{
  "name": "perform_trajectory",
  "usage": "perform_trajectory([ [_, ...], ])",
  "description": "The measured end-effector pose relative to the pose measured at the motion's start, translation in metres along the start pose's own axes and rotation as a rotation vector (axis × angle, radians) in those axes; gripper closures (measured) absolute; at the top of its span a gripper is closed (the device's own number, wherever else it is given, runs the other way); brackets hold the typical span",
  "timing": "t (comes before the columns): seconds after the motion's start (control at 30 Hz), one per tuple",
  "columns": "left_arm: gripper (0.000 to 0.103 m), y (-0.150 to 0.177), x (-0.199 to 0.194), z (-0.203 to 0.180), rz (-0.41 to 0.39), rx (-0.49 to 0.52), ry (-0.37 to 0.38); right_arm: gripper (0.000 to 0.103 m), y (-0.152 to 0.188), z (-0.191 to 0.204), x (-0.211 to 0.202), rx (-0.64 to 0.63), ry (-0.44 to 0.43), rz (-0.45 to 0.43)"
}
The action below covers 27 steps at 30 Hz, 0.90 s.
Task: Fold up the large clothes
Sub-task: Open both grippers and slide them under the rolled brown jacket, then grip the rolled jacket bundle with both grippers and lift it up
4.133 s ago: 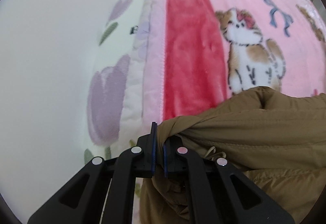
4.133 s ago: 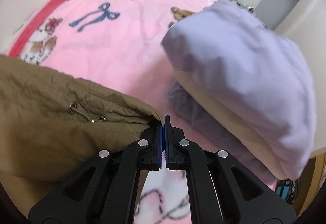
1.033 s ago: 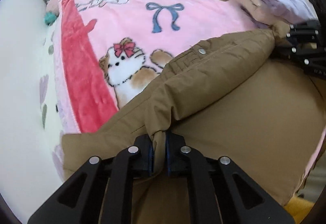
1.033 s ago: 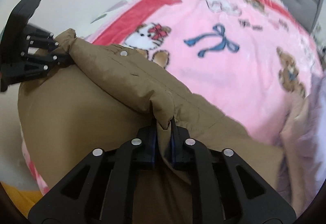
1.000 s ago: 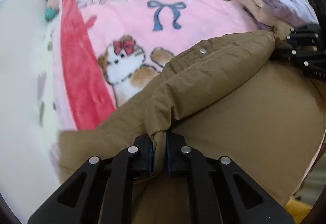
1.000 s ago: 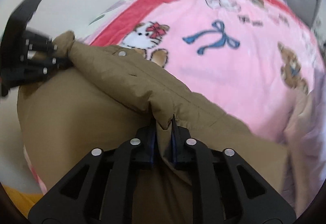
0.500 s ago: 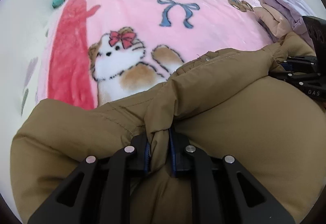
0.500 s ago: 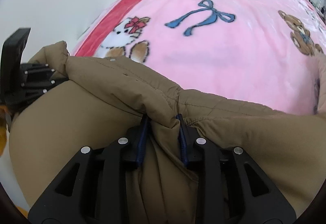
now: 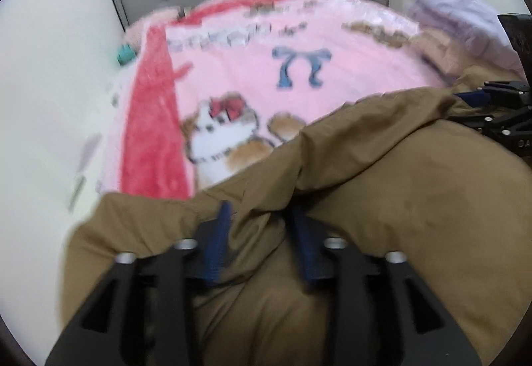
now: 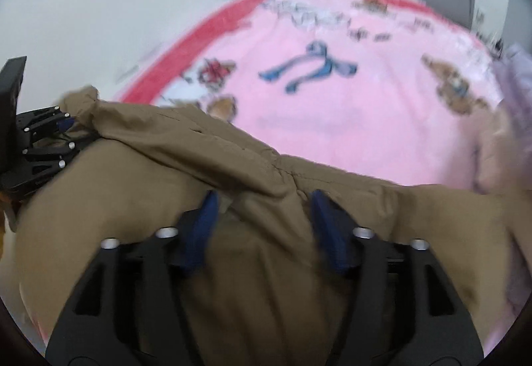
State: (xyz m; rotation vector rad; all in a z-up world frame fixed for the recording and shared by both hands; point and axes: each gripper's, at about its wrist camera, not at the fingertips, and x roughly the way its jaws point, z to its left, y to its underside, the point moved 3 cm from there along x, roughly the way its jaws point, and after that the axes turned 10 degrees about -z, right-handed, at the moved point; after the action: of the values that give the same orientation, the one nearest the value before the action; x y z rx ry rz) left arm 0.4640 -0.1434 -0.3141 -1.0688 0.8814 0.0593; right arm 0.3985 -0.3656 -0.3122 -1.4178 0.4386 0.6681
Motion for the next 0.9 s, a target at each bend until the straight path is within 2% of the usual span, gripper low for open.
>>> perform_trajectory([
  [0.07, 0.010, -0.006, -0.038, 0.007, -0.117, 0.017, -0.051, 0.024, -0.009, 0.001, -0.042, 0.003, 0.016, -0.115],
  [0.1, 0.010, -0.007, -0.063, 0.014, -0.211, 0.044, -0.117, 0.020, -0.012, -0.002, -0.062, 0.007, 0.032, -0.163],
  [0.13, 0.008, -0.006, -0.083, 0.021, -0.266, 0.072, -0.176, 0.018, -0.013, -0.009, -0.087, 0.022, 0.063, -0.209],
  [0.17, 0.007, -0.004, -0.092, 0.026, -0.276, 0.079, -0.212, 0.018, -0.011, -0.016, -0.101, 0.039, 0.074, -0.227],
  [0.23, 0.007, 0.010, -0.100, 0.046, -0.215, 0.034, -0.230, 0.021, 0.002, -0.038, -0.122, 0.088, 0.072, -0.217],
  [0.27, 0.007, 0.019, -0.100, 0.055, -0.180, -0.001, -0.223, 0.028, 0.009, -0.045, -0.124, 0.105, 0.070, -0.188],
  [0.33, 0.007, 0.045, -0.093, 0.073, -0.091, -0.090, -0.172, 0.032, 0.032, -0.066, -0.118, 0.159, 0.075, -0.085],
  [0.37, 0.007, 0.057, -0.085, 0.078, -0.027, -0.125, -0.139, 0.032, 0.041, -0.072, -0.115, 0.185, 0.069, -0.063],
  [0.43, 0.007, 0.072, -0.073, 0.081, 0.043, -0.163, -0.084, 0.033, 0.062, -0.084, -0.105, 0.244, 0.054, -0.015],
  [0.53, 0.007, 0.087, -0.056, 0.082, 0.092, -0.173, -0.045, 0.031, 0.083, -0.084, -0.080, 0.212, 0.081, 0.069],
  [0.63, 0.006, 0.093, -0.035, 0.085, 0.129, -0.212, 0.009, 0.024, 0.094, -0.079, -0.061, 0.180, 0.087, 0.081],
  [0.67, 0.005, 0.093, -0.031, 0.087, 0.139, -0.224, 0.022, 0.021, 0.097, -0.081, -0.057, 0.194, 0.088, 0.085],
  [0.77, 0.004, 0.098, -0.015, 0.092, 0.164, -0.287, 0.079, 0.019, 0.104, -0.087, -0.045, 0.243, 0.067, 0.104],
  [0.83, 0.004, 0.101, -0.010, 0.088, 0.159, -0.278, 0.079, 0.018, 0.108, -0.086, -0.039, 0.245, 0.068, 0.112],
  [0.9, 0.004, 0.102, -0.008, 0.083, 0.156, -0.254, 0.065, 0.013, 0.110, -0.087, -0.036, 0.253, 0.078, 0.123],
])
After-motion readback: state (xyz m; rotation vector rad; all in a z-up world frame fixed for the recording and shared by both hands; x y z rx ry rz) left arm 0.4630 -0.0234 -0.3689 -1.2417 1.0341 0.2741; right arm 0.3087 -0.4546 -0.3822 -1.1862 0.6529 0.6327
